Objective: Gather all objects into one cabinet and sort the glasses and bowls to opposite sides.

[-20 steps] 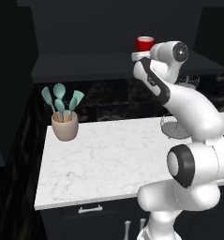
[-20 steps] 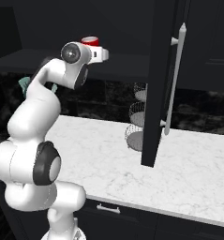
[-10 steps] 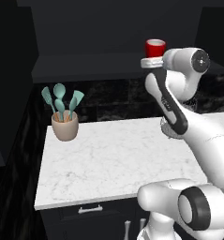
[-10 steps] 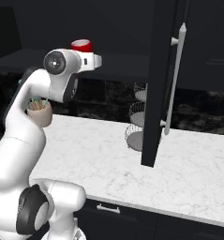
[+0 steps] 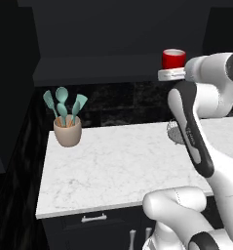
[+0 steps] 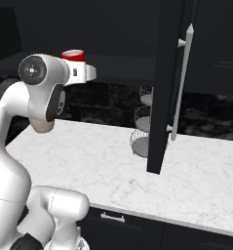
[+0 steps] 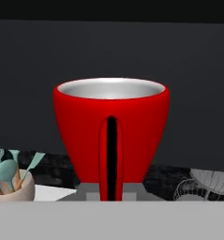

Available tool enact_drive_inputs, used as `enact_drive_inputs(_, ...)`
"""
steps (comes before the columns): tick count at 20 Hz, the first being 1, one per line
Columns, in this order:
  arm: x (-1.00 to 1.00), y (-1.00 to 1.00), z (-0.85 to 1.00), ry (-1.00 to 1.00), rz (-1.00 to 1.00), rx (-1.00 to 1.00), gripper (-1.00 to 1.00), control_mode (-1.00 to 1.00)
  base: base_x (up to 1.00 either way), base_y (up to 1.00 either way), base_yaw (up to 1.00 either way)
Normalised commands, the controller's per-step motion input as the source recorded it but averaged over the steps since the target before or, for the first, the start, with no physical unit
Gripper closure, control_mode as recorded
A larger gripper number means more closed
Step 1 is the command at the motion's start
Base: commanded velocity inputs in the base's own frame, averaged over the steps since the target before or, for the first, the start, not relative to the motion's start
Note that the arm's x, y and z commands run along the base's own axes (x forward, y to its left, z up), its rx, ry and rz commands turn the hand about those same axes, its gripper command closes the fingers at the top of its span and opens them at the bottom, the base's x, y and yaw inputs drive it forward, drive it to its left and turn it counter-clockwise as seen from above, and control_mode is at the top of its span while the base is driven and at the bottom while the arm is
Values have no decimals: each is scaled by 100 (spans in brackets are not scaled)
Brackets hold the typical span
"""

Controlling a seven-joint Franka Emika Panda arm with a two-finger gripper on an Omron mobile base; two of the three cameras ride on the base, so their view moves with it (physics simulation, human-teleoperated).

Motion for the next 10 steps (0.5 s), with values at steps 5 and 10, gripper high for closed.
enact_drive_inputs(5, -100, 0, 0, 16, 0, 0, 100, -100, 0, 0, 0)
enact_drive_inputs(10, -100, 0, -11, 13, 0, 0, 100, -100, 0, 0, 0)
